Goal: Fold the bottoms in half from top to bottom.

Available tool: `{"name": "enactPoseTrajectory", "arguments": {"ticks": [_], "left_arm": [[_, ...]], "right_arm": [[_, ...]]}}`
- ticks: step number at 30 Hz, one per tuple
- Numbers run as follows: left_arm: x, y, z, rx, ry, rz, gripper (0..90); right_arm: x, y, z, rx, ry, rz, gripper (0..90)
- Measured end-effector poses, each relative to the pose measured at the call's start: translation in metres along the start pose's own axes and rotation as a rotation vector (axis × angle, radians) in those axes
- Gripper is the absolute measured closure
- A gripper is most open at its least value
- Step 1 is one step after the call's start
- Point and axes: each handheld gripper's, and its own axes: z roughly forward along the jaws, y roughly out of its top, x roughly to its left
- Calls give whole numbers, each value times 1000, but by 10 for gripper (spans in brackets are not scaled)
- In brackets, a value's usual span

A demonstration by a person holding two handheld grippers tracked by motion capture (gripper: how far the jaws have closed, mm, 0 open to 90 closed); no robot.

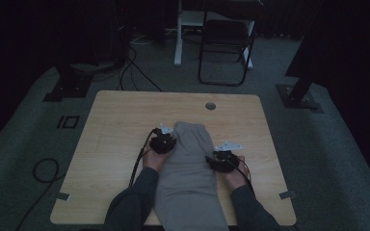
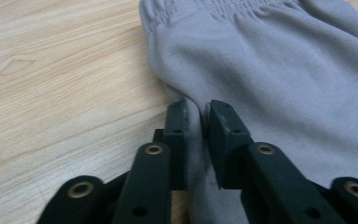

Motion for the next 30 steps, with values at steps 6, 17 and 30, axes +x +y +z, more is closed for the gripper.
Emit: {"name": "enactPoseTrajectory", "arguments": {"ticks": [6, 17, 30], "left_arm": [[-2, 1, 0, 3, 4, 6, 825], [-1, 1, 0, 7, 0, -25, 775], [-3, 10, 5, 40, -21, -21, 700]], "right_arm": [[-12, 32, 10, -33, -43, 45, 461], [-24, 53, 56, 73, -86, 92, 443], [-17, 54, 55, 74, -69, 64, 737]]}}
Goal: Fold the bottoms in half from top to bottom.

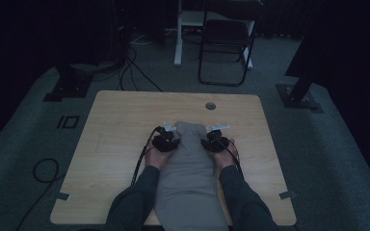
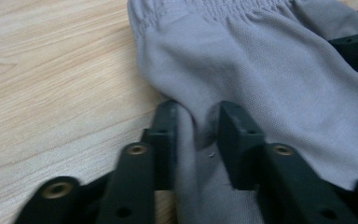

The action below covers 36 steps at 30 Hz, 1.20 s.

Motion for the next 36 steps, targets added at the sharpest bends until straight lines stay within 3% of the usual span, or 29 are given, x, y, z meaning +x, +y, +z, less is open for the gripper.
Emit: {"name": "enactPoseTrajectory", "arguments": {"ticks": [4, 8, 11, 16, 22, 28, 31, 36], "left_arm": [[2, 0, 0, 5, -42, -29, 824], [0, -1, 0, 2, -46, -17, 850], [4, 1, -1, 7, -54, -42, 858], [12, 17, -12, -23, -36, -35, 861], [16, 51, -35, -105, -6, -21, 862], [18, 84, -63, -206, -10, -24, 861], [16, 89, -70, -214, -8, -10, 860], [11, 79, -75, -196, -17, 17, 859]], "right_arm": [[-2, 1, 1, 1, 22, 20, 838], [-1, 2, 2, 2, 25, 15, 874], [-3, 4, 2, 5, 38, 29, 883], [-11, 12, -2, -25, 28, 13, 885], [-16, 42, -22, -109, 7, 3, 885], [-21, 82, -59, -259, -19, 17, 884], [-20, 91, -68, -265, -27, -14, 884], [-17, 83, -71, -246, -1, -51, 882]]}}
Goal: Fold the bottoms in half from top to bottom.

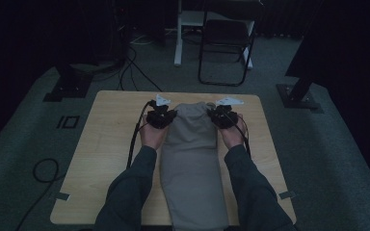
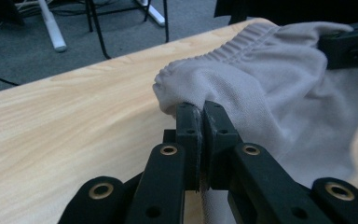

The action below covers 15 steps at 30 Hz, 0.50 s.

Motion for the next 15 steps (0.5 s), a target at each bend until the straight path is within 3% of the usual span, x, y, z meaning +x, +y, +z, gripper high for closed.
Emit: {"name": "enactPoseTrajectory", "arguments": {"ticks": [7, 15], "left_arm": [[-13, -27, -18, 21, -52, 27, 859], [-39, -74, -44, 70, -129, 46, 857]], "right_arm": [[9, -31, -18, 30, 77, -26, 881], [27, -75, -43, 77, 149, -75, 880]]}}
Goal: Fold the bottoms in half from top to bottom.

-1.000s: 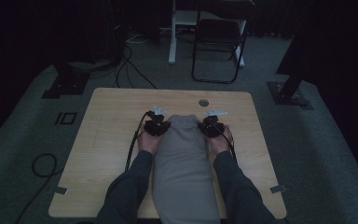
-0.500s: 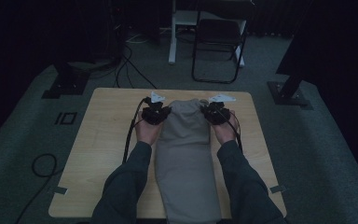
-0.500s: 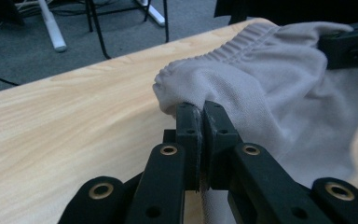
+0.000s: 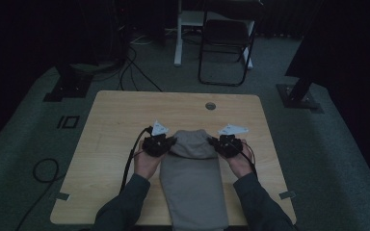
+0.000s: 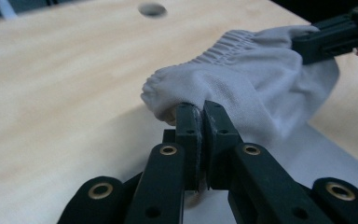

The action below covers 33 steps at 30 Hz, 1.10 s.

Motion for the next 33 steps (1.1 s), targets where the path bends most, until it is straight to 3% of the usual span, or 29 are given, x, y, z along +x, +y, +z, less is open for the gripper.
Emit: {"name": "enactPoseTrajectory", "arguments": {"ticks": [5, 9, 13, 22, 28, 33], "left_arm": [[-18, -38, 0, 80, -38, 0, 857], [-29, -64, 9, 172, -47, 37, 855], [-30, -75, 17, 191, -46, 29, 855], [-28, -75, 22, 160, -5, 57, 855], [-11, -66, 33, 141, 26, 71, 854], [6, -54, 47, 130, 62, 73, 854]], "right_arm": [[17, -27, -4, 60, 41, -35, 878], [28, -51, -1, 131, 77, -37, 877], [33, -69, 6, 213, 113, -13, 876], [31, -71, 13, 198, 110, 26, 877], [22, -62, 27, 179, 96, 73, 877], [14, -50, 43, 178, 62, 84, 877]]}}
